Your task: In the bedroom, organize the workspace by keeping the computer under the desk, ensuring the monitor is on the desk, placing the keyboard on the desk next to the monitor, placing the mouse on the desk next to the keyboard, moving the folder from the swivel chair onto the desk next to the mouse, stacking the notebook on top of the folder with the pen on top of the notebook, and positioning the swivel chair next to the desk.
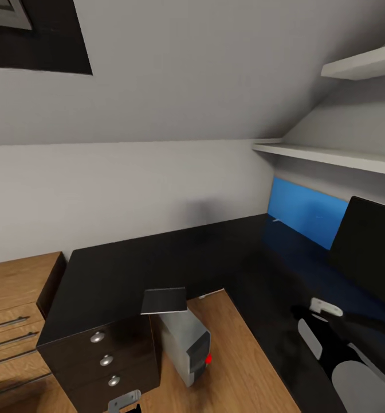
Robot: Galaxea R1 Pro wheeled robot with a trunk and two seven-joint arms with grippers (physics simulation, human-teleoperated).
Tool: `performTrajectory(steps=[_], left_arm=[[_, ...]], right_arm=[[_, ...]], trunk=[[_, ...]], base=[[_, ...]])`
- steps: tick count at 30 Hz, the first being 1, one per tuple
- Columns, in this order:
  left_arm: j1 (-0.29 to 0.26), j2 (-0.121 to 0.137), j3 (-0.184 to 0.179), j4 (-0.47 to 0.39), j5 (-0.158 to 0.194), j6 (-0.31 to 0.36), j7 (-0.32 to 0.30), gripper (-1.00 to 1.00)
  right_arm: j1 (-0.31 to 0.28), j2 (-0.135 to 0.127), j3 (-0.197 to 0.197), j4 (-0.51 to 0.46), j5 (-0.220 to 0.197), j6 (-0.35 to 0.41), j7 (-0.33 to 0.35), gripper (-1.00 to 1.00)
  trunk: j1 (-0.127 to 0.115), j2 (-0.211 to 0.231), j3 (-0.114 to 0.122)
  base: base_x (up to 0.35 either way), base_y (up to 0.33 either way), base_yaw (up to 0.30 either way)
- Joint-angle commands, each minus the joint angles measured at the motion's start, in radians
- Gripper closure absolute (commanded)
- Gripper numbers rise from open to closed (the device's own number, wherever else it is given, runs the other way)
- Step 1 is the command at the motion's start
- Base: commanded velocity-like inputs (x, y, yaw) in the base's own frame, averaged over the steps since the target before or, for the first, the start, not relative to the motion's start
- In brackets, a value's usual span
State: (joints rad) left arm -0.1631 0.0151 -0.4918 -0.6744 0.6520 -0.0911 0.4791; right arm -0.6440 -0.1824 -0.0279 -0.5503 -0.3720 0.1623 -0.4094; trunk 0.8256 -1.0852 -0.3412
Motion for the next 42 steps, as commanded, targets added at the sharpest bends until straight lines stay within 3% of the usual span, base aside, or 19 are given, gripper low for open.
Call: performTrajectory(steps=[1,13,22,42], left_arm=[[-0.001,0.002,-0.008,-0.001,0.011,-0.007,0.007,-1.00],[-0.001,0.002,-0.008,-0.002,0.015,-0.007,0.006,-1.00],[-0.001,0.003,-0.007,-0.002,0.015,-0.006,0.004,-1.00],[-0.001,0.018,-0.005,-0.001,0.021,-0.007,0.003,-1.00]], right_arm=[[0.000,0.000,-0.011,-0.002,-0.008,0.003,0.000,1.00],[0.000,-0.008,-0.071,0.001,-0.007,0.004,-0.002,1.00],[-0.042,-0.021,-0.076,0.087,-0.007,0.009,-0.028,1.00],[-0.048,-0.019,-0.075,0.098,-0.008,0.010,-0.029,1.00]], trunk=[[0.000,-0.001,-0.001],[0.000,-0.001,-0.001],[0.000,-0.001,-0.001],[0.000,-0.001,-0.001]], base=[[0.000,0.000,0.000],[0.000,0.000,0.000],[0.000,0.000,0.000],[-0.046,0.005,0.000]])
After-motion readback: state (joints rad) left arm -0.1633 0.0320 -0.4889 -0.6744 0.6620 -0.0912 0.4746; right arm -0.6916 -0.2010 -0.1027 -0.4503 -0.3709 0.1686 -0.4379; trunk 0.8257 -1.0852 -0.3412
